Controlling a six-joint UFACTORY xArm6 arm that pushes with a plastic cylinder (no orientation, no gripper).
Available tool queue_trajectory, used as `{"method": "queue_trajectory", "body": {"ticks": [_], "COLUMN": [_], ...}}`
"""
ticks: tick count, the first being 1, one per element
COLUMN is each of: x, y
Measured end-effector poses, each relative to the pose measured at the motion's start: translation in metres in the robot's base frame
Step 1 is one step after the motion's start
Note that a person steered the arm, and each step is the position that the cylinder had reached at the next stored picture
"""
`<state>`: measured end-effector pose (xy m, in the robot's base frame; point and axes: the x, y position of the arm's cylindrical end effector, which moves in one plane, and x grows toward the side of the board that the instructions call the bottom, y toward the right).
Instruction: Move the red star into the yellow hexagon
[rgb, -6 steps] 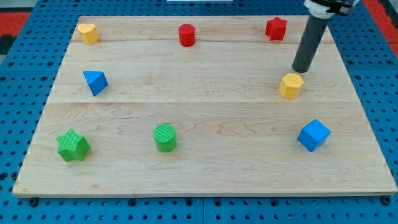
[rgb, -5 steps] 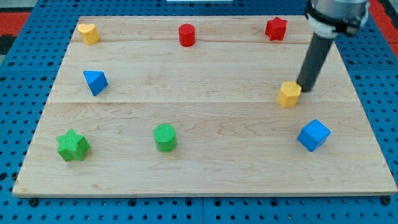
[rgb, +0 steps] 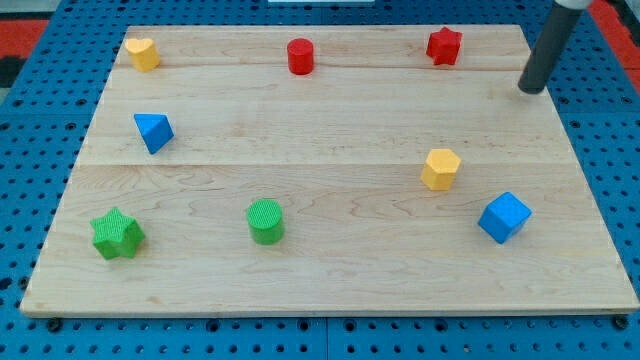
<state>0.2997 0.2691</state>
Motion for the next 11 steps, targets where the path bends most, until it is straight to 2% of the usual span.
{"method": "queue_trajectory", "body": {"ticks": [2, 3, 4, 5, 6, 7, 8, 9, 10, 11], "x": [-0.081, -0.103, -0.091, -0.084, -0.107, -0.082, -0.018, -0.023, -0.073, -0.001], "y": [-0.027, -0.095, -0.144, -0.145, -0.147, -0.102, -0.104, -0.12, -0.097, -0.06]}}
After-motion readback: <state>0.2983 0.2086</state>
